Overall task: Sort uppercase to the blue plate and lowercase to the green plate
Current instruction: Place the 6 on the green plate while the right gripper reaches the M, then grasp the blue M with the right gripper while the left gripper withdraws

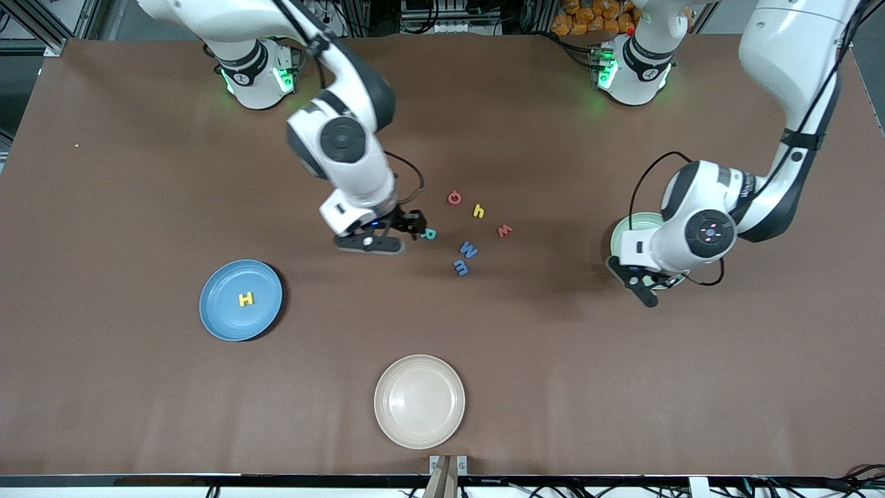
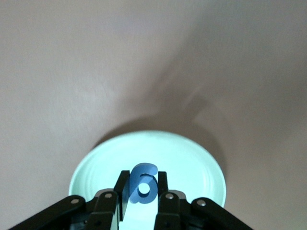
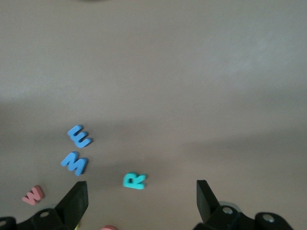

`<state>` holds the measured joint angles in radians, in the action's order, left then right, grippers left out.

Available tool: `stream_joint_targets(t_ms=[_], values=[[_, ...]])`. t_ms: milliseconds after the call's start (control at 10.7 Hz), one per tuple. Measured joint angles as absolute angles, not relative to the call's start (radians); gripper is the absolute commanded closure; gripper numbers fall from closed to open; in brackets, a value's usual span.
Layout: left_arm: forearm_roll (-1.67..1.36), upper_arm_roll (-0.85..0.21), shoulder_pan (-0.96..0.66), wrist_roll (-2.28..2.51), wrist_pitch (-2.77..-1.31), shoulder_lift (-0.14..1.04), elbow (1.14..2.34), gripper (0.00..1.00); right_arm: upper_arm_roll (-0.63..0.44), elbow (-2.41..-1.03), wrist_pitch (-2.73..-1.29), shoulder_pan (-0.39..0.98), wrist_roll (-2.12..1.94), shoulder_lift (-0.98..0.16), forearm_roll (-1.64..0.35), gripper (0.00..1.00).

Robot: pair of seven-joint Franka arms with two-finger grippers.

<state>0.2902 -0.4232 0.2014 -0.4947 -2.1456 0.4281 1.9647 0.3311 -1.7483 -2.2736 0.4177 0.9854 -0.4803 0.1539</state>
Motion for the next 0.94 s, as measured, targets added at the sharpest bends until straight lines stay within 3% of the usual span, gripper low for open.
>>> stream_joint_targets(t_ms=[375, 936], values=[[0.277, -0.437, 0.283, -0.494, -2.146, 0.402, 2.032, 0.58, 0.328, -1.679, -2.353, 0.524, 1.133, -0.631, 0.302, 0.0], [0.171, -0.448, 0.299, -0.442, -2.15, 0.388, 2.036, 0.55, 0.326, -1.448, -2.356, 0.617, 1.165, -0.875, 0.54, 0.09]])
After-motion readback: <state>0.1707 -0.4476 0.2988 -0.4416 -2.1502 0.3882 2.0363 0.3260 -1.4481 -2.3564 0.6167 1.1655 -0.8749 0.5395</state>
